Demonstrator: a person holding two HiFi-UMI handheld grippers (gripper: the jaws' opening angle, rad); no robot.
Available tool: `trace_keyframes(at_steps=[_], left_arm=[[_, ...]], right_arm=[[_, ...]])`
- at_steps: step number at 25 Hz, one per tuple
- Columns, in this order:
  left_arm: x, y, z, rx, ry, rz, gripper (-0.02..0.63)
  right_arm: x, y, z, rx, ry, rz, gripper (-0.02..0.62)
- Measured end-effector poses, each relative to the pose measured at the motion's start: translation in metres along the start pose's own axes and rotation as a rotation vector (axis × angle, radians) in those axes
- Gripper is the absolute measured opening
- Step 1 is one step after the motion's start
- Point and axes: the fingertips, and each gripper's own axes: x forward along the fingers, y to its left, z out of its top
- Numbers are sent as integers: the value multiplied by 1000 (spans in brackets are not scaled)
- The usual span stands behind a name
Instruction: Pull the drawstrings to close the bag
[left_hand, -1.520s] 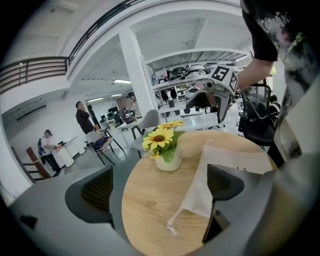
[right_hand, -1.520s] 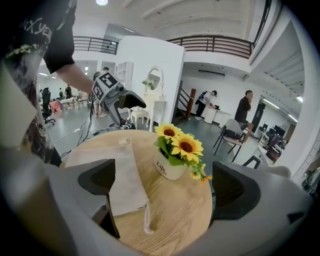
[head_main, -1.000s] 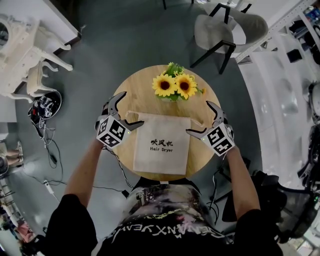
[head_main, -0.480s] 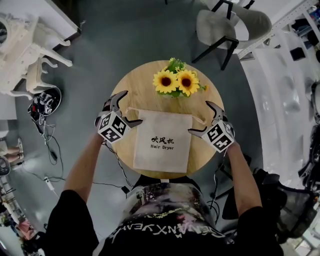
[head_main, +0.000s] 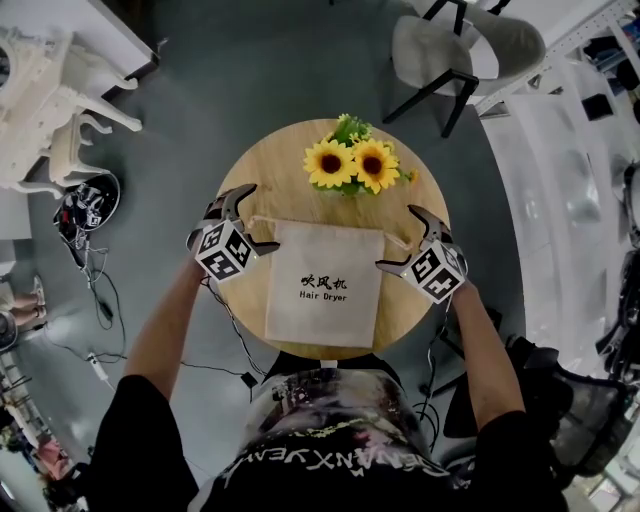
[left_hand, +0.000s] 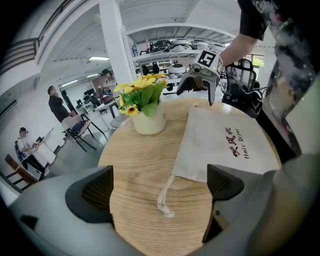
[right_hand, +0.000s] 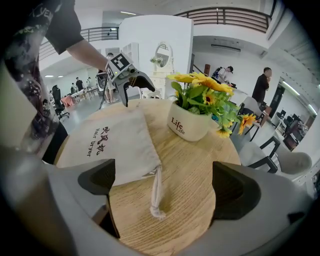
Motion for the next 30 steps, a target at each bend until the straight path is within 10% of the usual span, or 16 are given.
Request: trace_keyframes(at_steps=[30], left_arm=[[34, -24, -38, 275, 221, -305, 583]], right_arm=[[30, 4, -32, -66, 110, 100, 584]])
